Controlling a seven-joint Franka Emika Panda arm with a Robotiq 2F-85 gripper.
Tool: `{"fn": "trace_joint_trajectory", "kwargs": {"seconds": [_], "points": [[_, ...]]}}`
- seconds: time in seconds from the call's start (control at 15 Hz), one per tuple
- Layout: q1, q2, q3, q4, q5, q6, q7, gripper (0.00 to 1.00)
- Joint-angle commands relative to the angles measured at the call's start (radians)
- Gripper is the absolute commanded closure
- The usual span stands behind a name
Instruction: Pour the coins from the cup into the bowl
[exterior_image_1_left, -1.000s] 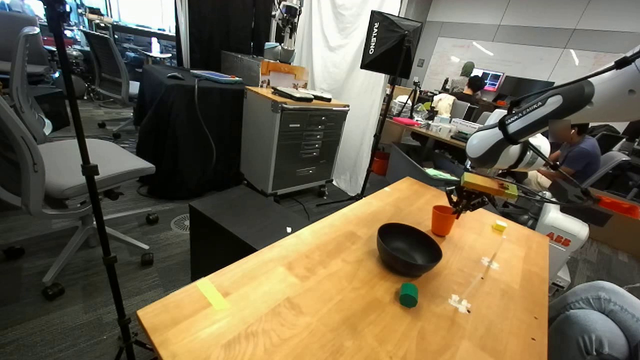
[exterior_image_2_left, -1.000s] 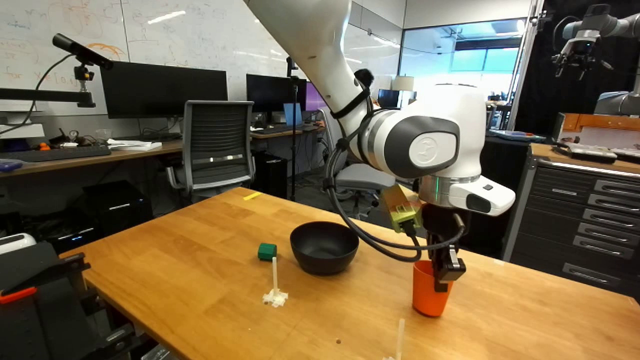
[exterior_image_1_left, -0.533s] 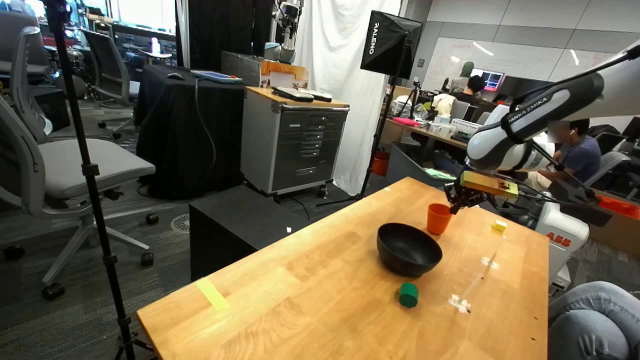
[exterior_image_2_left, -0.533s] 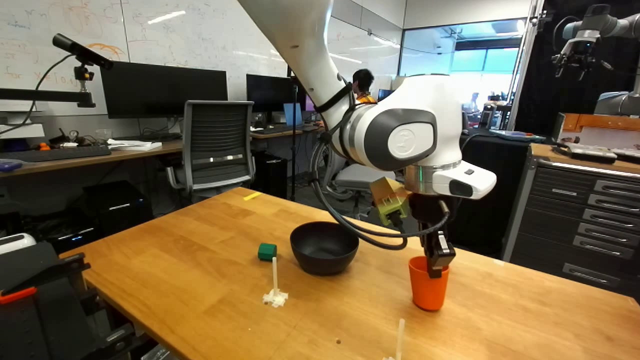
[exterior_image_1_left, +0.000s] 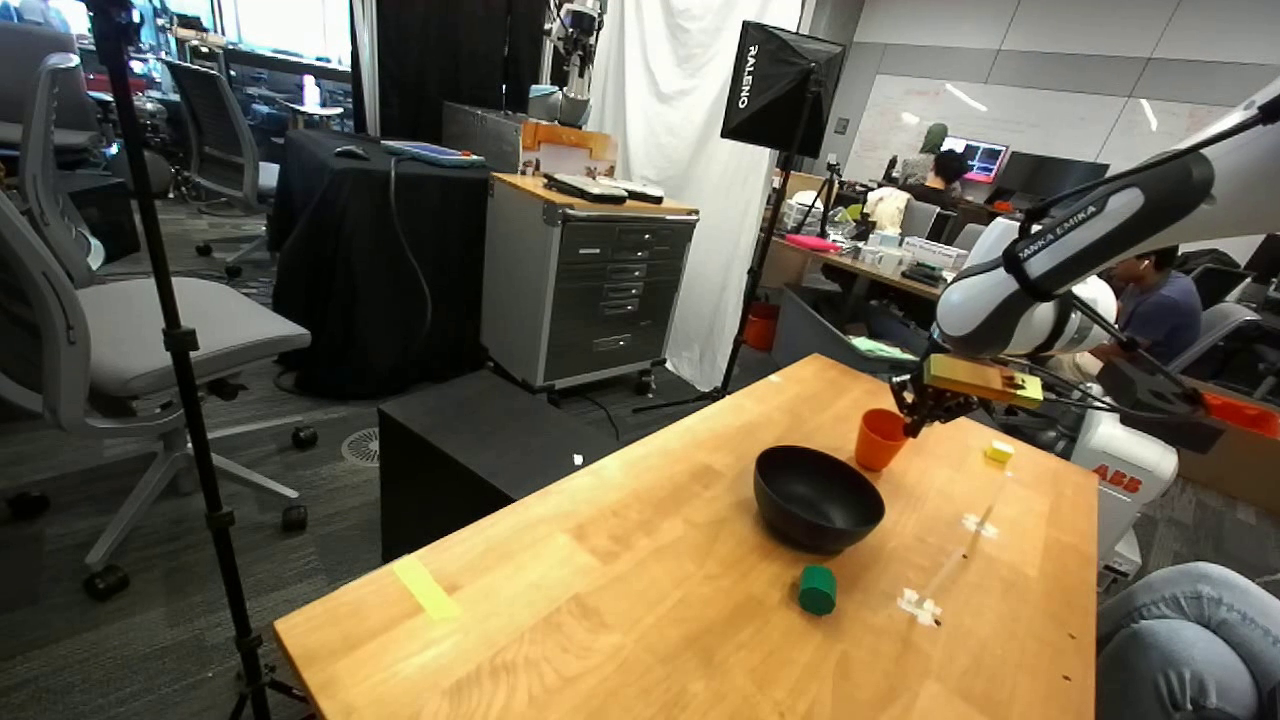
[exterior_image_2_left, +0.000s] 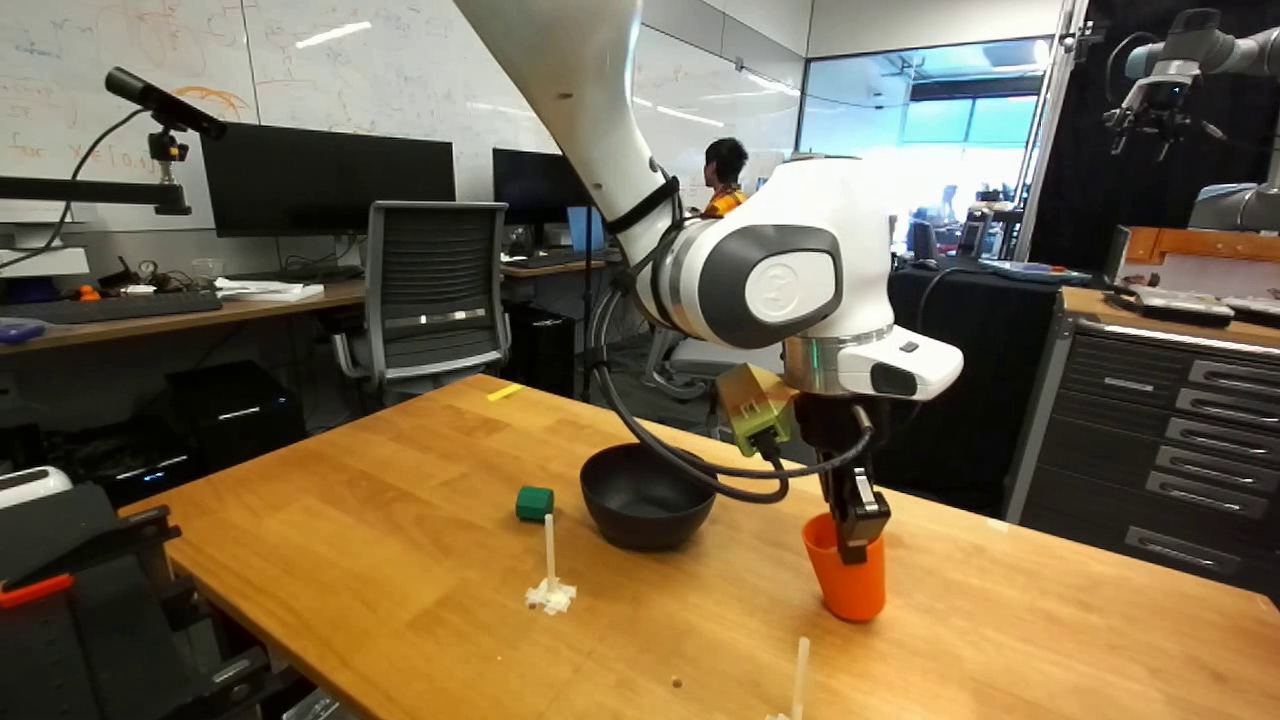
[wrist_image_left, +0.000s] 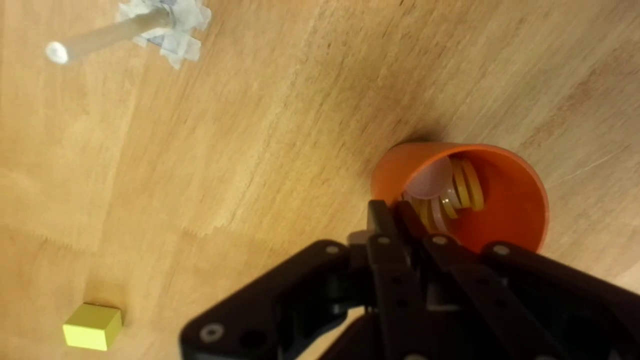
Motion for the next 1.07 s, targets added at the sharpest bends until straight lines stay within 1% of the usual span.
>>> {"fn": "trace_joint_trajectory", "kwargs": {"seconds": [0.0, 0.13, 0.33, 0.67, 0.87, 0.93, 1.0], "points": [[0.008, -0.046, -0.012, -0.035, -0.006, -0.004, 0.024, 0.91], [-0.011, -0.050, -0.006, -0.008, 0.007, -0.034, 0.031, 0.93], [-0.046, -0.046, -0.004, 0.043, 0.024, -0.084, 0.050, 0.92], [-0.112, 0.013, -0.007, 0.167, 0.030, -0.221, 0.088, 0.93], [-0.141, 0.028, 0.001, 0.211, 0.021, -0.299, 0.073, 0.93], [-0.146, 0.028, 0.006, 0.216, 0.022, -0.310, 0.067, 0.69], [-0.149, 0.027, 0.009, 0.223, 0.021, -0.323, 0.063, 0.68]]}}
